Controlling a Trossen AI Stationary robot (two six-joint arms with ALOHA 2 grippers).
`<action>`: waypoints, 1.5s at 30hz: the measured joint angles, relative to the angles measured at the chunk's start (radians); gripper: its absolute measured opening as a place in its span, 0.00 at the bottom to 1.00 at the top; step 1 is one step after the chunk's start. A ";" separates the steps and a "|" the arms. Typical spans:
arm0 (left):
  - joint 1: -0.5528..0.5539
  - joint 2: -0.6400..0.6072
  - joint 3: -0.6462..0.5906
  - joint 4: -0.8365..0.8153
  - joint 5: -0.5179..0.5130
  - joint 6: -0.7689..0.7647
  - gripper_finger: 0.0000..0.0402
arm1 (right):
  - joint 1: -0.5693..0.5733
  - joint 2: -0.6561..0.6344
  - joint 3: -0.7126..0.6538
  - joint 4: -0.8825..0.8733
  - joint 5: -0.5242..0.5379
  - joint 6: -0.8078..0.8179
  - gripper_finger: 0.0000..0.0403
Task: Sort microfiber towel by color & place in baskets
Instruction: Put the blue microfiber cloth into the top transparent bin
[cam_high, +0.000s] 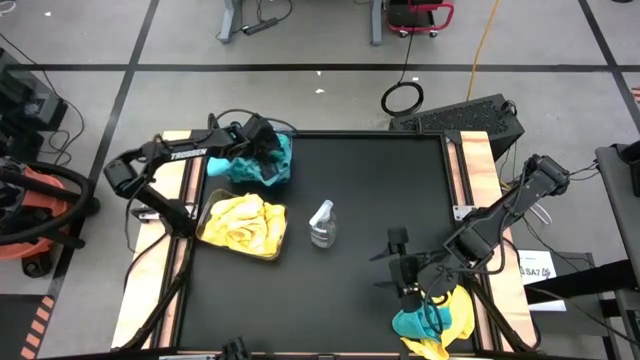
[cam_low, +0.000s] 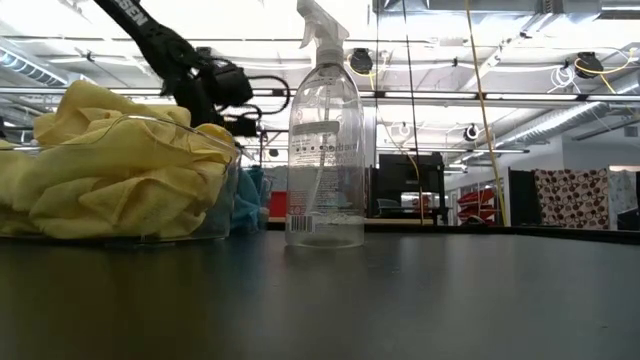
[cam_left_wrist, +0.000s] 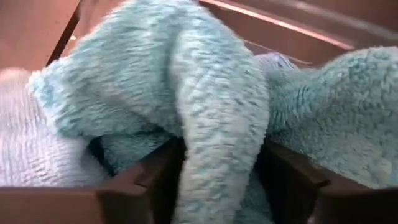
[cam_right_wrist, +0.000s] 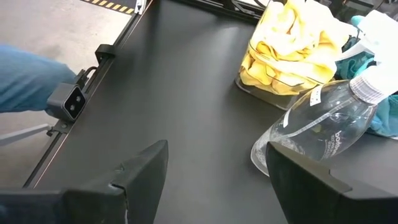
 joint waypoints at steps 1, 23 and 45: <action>-0.004 -0.016 0.007 -0.024 0.000 0.000 0.54 | 0.002 0.000 0.000 0.000 0.000 0.000 0.65; -0.150 -0.493 0.070 -0.158 0.082 -0.104 0.63 | 0.014 0.000 0.000 0.000 -0.003 0.001 0.65; -0.628 -0.602 0.070 -0.011 0.381 -0.184 0.63 | 0.076 0.000 0.000 -0.083 -0.195 0.182 0.65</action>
